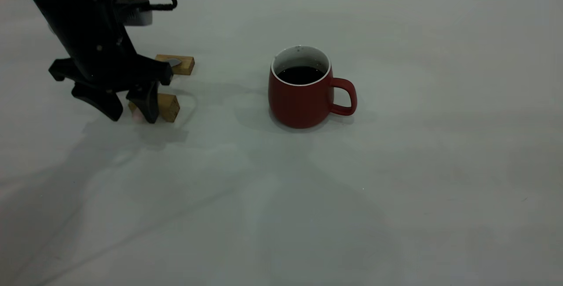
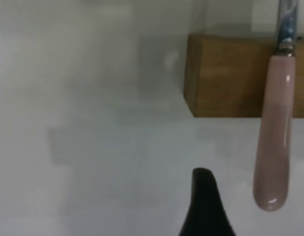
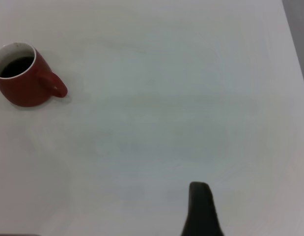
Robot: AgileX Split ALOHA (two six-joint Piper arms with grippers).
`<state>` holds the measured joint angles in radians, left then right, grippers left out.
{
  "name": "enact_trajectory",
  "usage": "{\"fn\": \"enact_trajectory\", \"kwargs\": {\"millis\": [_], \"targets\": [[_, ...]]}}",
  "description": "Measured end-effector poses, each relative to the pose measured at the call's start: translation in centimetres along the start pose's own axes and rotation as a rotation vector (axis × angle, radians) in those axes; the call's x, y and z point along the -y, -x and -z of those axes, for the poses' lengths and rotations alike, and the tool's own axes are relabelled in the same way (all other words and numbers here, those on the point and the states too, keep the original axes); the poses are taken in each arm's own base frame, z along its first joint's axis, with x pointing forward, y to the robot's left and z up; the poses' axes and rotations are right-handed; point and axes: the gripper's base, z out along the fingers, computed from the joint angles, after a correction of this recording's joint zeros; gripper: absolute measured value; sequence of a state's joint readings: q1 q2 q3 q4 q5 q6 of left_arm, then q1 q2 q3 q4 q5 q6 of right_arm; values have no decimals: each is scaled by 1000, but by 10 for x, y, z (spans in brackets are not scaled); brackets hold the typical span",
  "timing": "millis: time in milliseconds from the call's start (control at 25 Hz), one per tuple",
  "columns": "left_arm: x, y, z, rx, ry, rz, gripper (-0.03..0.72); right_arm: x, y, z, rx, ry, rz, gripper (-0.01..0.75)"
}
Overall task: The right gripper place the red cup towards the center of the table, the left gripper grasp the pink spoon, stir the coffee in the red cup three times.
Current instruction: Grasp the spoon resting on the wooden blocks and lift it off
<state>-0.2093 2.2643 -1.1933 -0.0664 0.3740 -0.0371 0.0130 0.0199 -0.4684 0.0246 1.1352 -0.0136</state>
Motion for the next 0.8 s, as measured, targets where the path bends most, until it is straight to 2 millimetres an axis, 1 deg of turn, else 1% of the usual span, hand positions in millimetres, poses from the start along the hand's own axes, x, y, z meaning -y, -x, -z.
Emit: {"fn": "enact_trajectory", "kwargs": {"millis": [120, 240, 400, 480, 520, 680, 800], "targets": [[0, -1, -5, -4, 1, 0, 565, 0, 0, 0, 0, 0, 0, 591], [0, -1, -9, -4, 1, 0, 496, 0, 0, 0, 0, 0, 0, 591], [0, 0, -9, 10, 1, -1, 315, 0, 0, 0, 0, 0, 0, 591], [0, 1, -9, 18, 1, -1, 202, 0, 0, 0, 0, 0, 0, 591], [0, 1, -9, 23, 0, -2, 174, 0, 0, 0, 0, 0, 0, 591], [0, 2, -7, 8, 0, 5, 173, 0, 0, 0, 0, 0, 0, 591], [4, 8, 10, -35, -25, 85, 173, 0, 0, 0, 0, 0, 0, 591]]}}
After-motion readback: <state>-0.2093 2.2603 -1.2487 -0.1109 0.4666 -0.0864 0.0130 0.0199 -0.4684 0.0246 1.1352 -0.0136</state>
